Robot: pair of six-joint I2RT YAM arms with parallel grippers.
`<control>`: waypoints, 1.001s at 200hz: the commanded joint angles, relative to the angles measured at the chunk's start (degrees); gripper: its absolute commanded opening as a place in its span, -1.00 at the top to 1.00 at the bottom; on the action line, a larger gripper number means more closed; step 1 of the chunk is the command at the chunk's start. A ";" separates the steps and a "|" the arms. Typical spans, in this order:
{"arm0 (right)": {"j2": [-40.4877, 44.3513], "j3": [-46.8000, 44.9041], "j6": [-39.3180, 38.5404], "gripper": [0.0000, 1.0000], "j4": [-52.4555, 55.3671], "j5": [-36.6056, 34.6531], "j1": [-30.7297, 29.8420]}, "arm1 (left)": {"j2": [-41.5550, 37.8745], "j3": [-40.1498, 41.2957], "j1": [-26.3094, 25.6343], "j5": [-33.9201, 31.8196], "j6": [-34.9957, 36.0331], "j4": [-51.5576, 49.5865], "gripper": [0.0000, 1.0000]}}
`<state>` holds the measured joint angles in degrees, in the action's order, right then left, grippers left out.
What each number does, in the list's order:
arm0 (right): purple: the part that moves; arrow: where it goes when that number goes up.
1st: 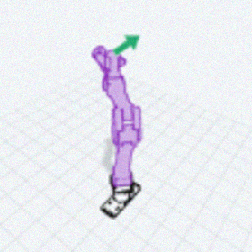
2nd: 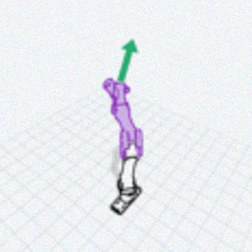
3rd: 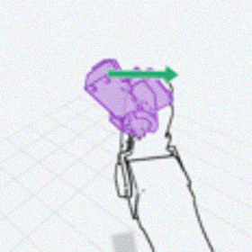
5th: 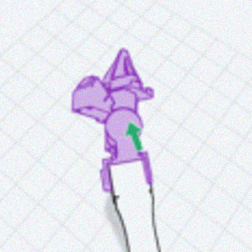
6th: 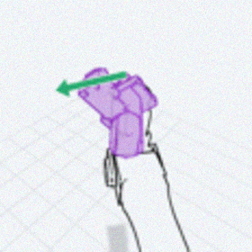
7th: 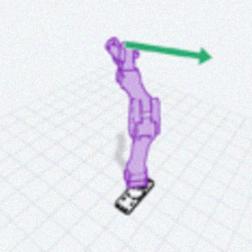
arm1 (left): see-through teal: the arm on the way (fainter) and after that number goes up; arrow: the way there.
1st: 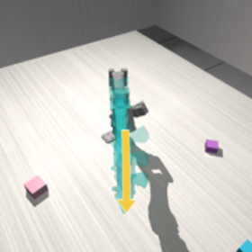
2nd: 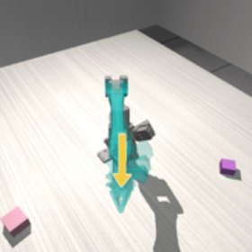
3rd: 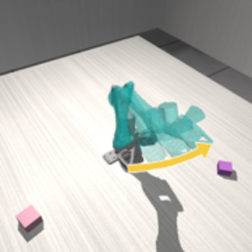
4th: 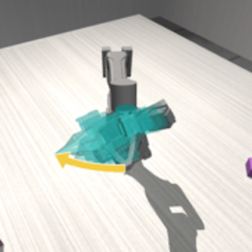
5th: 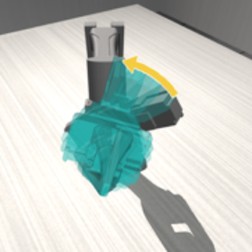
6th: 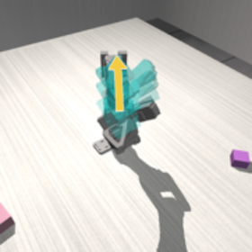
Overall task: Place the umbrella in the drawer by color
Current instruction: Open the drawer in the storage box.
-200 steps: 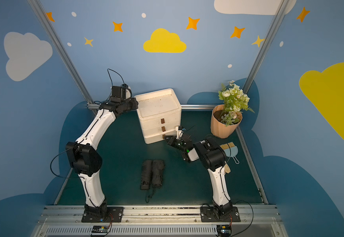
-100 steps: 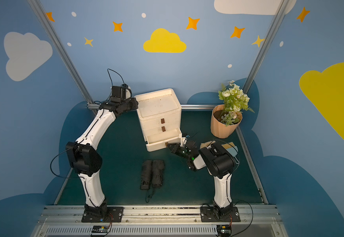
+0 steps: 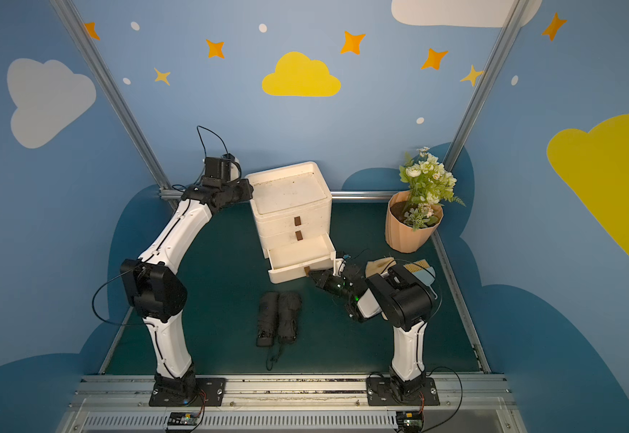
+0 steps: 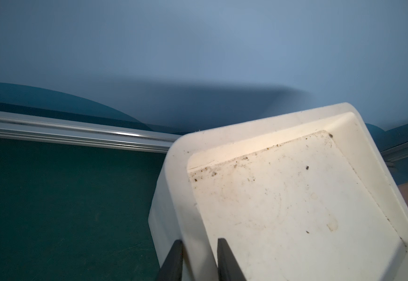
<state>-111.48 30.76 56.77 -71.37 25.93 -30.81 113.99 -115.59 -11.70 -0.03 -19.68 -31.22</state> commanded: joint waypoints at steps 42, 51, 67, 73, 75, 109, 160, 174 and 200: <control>7.86 -1.67 -1.58 0.29 5.47 1.14 0.78 | -4.76 5.15 -3.98 6.00 2.23 -1.51 0.05; 11.24 -2.01 -2.74 0.11 10.25 0.99 0.71 | -7.45 7.93 -4.02 5.31 2.45 0.47 -0.04; 19.43 -2.46 -7.11 -0.13 23.62 -0.91 -0.39 | -13.49 14.55 -4.03 3.55 2.63 4.37 -0.16; 23.42 -2.03 -9.51 -0.22 32.25 -1.78 -0.84 | -15.94 17.31 -4.03 2.56 2.69 5.73 -0.21; 24.58 -1.89 -10.44 -0.24 34.81 -2.25 -1.01 | -16.68 18.07 -4.01 2.27 2.71 6.28 -0.23; 41.67 3.05 -24.31 -0.52 69.61 -10.02 -3.16 | -30.01 33.24 -3.88 -0.81 1.77 11.65 -0.53; 44.69 19.36 -31.82 -0.53 103.97 -18.50 -12.67 | -50.97 56.09 -3.88 -3.89 -2.56 15.36 -0.81; 42.26 21.64 -31.60 -0.54 106.50 -21.65 -17.05 | -56.66 60.89 -3.94 -5.56 -3.11 14.87 -0.89; 34.11 26.74 -30.93 -0.63 109.85 -25.34 -24.42 | -66.09 67.48 -3.68 -9.59 -4.12 11.29 -0.96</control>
<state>-70.65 53.71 27.18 27.00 6.52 -50.19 54.37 -51.83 -15.75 -4.93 -22.04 -18.22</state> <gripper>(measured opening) 0.793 0.970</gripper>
